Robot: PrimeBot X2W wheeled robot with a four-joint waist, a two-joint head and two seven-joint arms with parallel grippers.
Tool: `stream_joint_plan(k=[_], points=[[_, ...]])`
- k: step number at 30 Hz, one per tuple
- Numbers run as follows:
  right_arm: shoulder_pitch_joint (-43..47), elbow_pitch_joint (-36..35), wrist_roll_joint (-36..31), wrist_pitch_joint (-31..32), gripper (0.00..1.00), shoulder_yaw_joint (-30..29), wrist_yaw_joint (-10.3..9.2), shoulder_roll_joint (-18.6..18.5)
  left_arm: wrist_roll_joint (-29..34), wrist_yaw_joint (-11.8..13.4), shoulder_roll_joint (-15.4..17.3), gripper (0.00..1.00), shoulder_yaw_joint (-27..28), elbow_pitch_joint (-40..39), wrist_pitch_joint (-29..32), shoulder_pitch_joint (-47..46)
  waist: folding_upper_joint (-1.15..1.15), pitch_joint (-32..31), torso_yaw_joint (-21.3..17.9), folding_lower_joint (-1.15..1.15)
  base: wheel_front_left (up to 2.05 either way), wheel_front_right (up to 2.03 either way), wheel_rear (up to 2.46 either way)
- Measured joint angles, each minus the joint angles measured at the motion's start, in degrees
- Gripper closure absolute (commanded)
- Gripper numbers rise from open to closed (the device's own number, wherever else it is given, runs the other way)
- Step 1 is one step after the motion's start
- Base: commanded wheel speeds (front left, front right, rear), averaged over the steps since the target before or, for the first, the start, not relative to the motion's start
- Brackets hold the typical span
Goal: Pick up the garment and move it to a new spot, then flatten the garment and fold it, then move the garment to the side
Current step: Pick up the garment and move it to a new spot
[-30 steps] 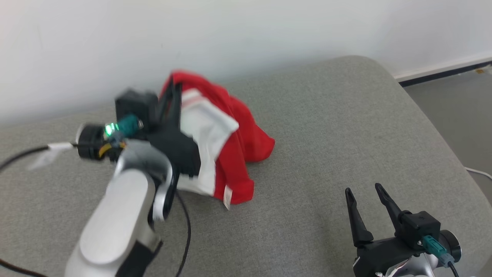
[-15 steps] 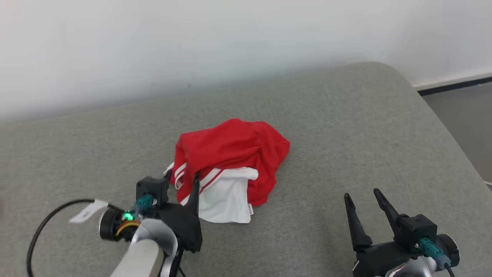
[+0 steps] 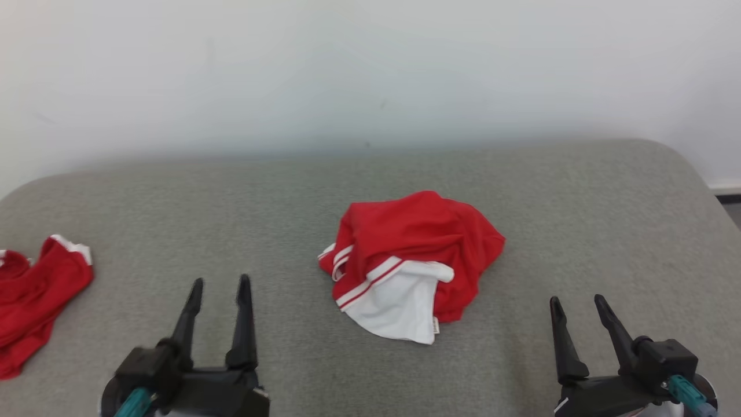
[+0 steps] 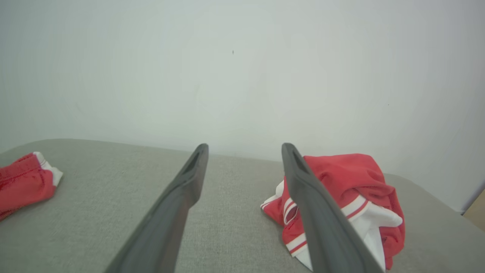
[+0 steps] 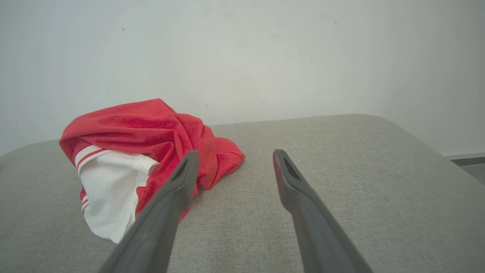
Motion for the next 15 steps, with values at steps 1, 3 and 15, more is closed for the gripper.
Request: stream_joint_plan(k=[1,3,15], points=[[0.1,0.1,0.1,-0.3,0.00,-0.2,0.00,0.0,1.3,-0.4,0.0,0.00,1.2,-2.0,0.0,1.3,0.00,-0.2,0.7,0.00,0.00,0.00,0.00],[0.1,0.4,0.4,-1.1,0.00,-0.8,0.00,0.0,3.0,-1.6,-0.4,0.00,3.6,-5.7,0.0,4.3,0.00,-0.5,2.0,0.00,0.00,0.00,0.00],[0.4,4.4,-0.2,-4.4,0.00,-3.4,0.00,0.0,8.8,-8.3,-1.3,0.00,9.7,-8.0,0.0,15.3,0.00,-2.3,7.5,-0.01,0.00,0.00,0.00]])
